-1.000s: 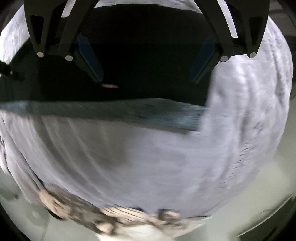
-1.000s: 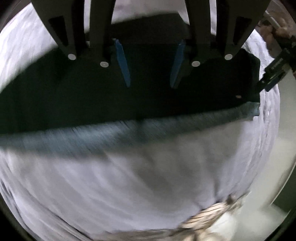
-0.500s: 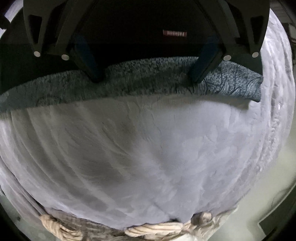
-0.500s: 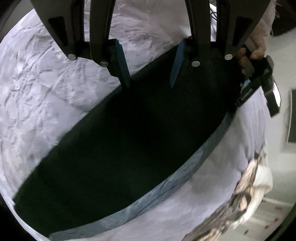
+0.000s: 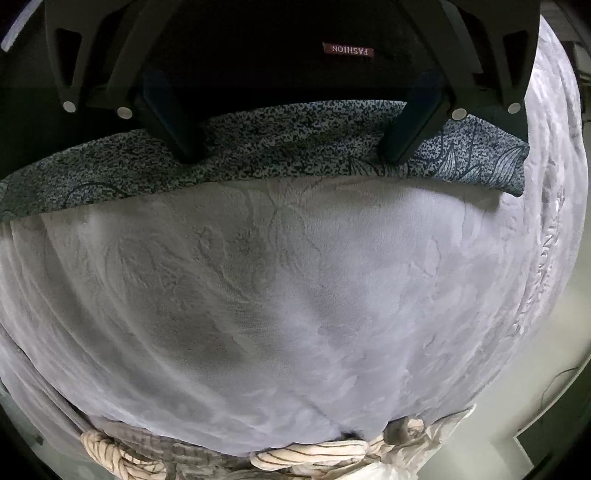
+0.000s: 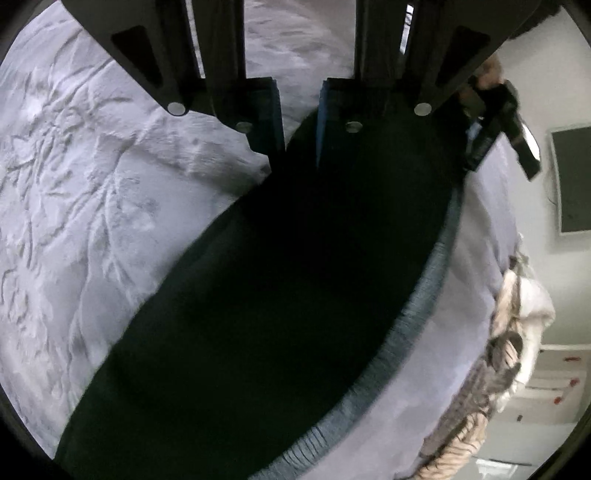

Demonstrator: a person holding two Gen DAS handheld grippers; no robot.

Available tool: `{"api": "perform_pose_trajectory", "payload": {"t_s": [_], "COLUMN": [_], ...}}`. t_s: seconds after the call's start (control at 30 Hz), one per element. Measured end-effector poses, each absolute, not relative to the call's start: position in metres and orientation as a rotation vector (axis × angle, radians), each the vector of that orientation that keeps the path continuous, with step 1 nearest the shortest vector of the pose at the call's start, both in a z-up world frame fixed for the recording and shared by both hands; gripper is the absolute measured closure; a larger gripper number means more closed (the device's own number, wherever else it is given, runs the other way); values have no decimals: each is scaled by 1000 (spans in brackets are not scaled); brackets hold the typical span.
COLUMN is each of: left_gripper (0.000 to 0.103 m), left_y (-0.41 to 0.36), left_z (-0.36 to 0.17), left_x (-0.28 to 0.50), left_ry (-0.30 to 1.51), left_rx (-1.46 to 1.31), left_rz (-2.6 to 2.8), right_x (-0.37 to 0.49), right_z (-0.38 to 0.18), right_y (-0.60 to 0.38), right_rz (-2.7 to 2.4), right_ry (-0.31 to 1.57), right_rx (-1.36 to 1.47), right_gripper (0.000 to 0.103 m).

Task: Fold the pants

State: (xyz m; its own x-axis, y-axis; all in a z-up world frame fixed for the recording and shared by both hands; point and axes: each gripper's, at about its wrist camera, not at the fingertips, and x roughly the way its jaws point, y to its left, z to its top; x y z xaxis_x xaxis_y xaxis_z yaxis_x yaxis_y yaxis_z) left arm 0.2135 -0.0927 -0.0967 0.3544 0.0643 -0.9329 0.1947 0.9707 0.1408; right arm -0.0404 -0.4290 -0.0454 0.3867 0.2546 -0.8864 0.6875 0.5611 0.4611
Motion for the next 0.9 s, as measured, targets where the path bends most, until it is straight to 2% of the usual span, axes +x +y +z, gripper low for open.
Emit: {"api": "perform_pose_trajectory", "payload": {"t_s": [0.23,0.53,0.9], "left_gripper": [0,0,0], "left_y": [-97,-134,-207], "left_z": [-72,-47,-43], "left_x": [204,133,89], "left_ry": [1269,1322,1372], "left_rx": [259,314,369], "left_rz": [-96,-223,-306], "right_x": [-35,-59,-97], "right_z": [-25,0,9], "right_y": [-417,-421,-453], "right_rz": [-330,-329,-340], "right_ry": [1240,1252,1213], "right_rx": [853,816,879], "right_gripper": [73,56,53]}}
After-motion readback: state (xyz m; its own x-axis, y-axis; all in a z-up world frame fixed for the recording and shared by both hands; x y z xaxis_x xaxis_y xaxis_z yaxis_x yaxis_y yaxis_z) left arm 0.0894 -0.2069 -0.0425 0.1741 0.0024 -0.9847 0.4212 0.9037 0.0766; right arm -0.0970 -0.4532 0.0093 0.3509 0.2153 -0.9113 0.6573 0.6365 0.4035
